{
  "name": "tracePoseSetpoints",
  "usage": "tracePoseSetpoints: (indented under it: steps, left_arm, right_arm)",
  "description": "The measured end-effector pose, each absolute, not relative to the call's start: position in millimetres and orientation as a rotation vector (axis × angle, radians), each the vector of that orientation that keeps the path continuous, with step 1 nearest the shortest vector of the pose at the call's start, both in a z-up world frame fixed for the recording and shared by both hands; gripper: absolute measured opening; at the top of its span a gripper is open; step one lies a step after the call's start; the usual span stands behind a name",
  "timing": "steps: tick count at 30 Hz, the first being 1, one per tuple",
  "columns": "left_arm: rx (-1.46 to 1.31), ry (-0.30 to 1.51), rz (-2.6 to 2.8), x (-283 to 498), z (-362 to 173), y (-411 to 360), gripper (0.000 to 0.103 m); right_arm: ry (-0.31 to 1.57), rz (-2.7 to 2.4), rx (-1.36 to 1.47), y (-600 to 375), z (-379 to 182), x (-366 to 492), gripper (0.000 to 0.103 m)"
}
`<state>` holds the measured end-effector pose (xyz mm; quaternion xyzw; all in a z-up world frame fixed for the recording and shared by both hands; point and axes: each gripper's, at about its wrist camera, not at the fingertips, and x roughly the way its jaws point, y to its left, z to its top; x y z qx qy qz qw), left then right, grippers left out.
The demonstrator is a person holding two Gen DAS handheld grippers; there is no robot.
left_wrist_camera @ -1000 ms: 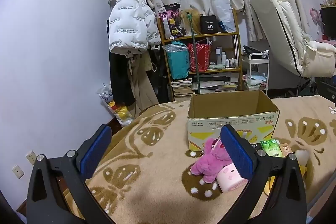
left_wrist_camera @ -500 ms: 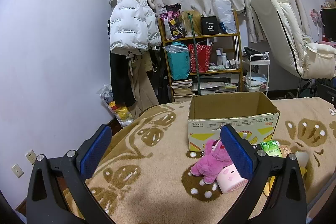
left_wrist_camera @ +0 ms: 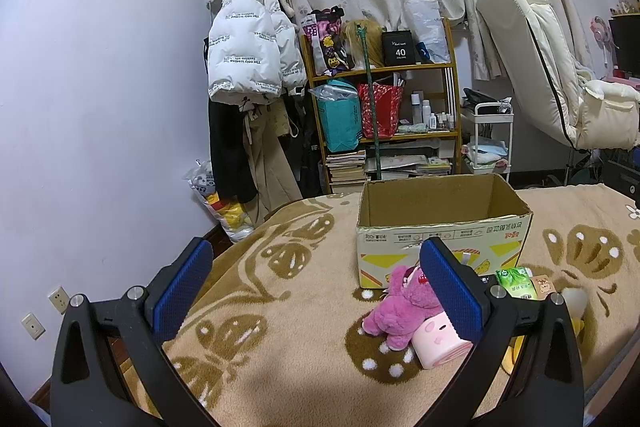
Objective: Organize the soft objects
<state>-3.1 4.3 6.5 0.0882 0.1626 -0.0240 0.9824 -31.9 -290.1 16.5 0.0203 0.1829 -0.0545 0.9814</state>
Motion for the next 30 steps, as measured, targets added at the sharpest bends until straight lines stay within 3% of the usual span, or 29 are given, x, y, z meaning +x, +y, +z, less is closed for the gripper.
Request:
tracePoseSetpoints:
  steps: [30]
  left_arm:
    - [0.182,0.330,-0.050,-3.3,6.0,4.2,0.102]
  right_arm:
    - [0.375,-0.110,0.039,-288.2,15.1,-29.6,0.103]
